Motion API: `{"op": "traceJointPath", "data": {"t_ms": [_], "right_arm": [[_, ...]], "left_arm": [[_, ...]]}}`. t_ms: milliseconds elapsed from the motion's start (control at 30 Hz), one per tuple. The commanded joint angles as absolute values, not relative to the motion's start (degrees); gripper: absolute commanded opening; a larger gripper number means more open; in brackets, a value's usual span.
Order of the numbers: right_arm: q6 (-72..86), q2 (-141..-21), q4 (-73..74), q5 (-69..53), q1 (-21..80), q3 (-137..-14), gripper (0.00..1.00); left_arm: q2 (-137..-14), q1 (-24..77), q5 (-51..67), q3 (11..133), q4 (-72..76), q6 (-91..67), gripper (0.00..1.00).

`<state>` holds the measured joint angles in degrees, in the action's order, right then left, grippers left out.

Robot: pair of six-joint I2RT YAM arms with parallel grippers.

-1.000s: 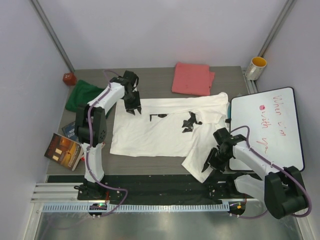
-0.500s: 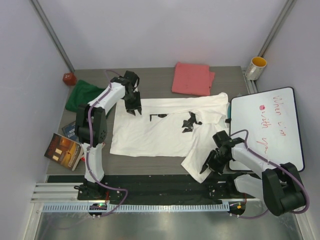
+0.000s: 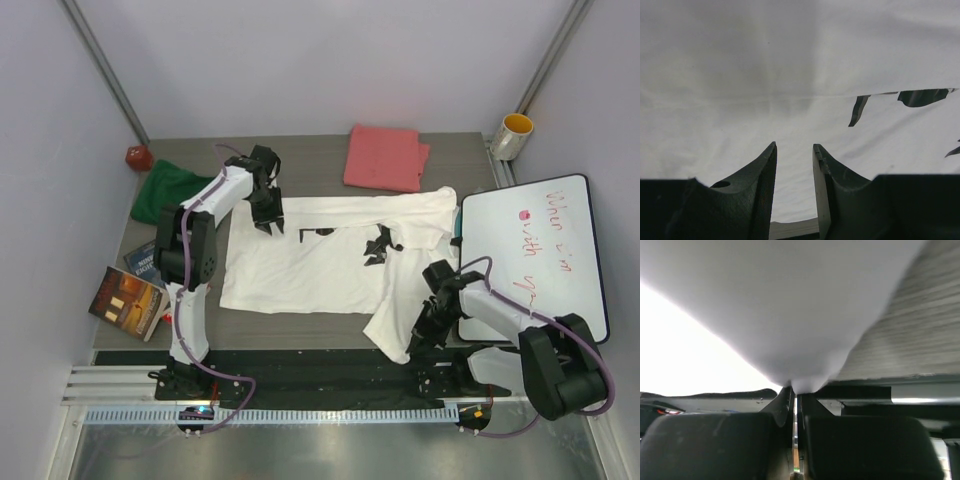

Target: Fold and stack the t-shirts

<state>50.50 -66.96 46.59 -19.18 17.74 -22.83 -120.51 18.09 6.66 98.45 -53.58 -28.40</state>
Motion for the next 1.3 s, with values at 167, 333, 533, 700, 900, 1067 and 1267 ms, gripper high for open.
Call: {"op": "traceJointPath", "data": {"t_ms": [167,333,533,700,900,1067,1267], "right_arm": [[46.6,-69.3,50.0,-12.6,17.8,-34.5,0.01],[46.5,-69.8,50.4,-13.1,17.8,-38.0,0.01],[44.0,-73.7,51.1,-13.6,17.8,-43.8,0.01],[41.0,-79.3,51.9,-13.5,17.8,-48.5,0.01],[38.3,-83.3,52.4,-13.9,17.8,-53.3,0.01],[36.7,-85.9,53.5,-13.7,17.8,-56.8,0.01],[34.9,-87.7,54.3,-14.0,16.2,-59.5,0.01]], "left_arm": [[-121.1,17.9,6.5,101.4,-53.2,-28.3,0.36],[-121.6,17.8,4.1,102.0,-53.7,-28.1,0.36],[-118.5,16.3,1.7,98.1,-52.8,-27.9,0.40],[-112.7,13.7,-1.6,91.9,-54.5,-27.8,0.52],[-107.8,10.7,-4.1,87.0,-57.2,-28.3,0.56],[-105.3,9.7,-4.4,82.4,-58.2,-29.7,0.56],[-99.9,6.9,-1.0,72.0,-55.8,-30.7,0.57]]}}
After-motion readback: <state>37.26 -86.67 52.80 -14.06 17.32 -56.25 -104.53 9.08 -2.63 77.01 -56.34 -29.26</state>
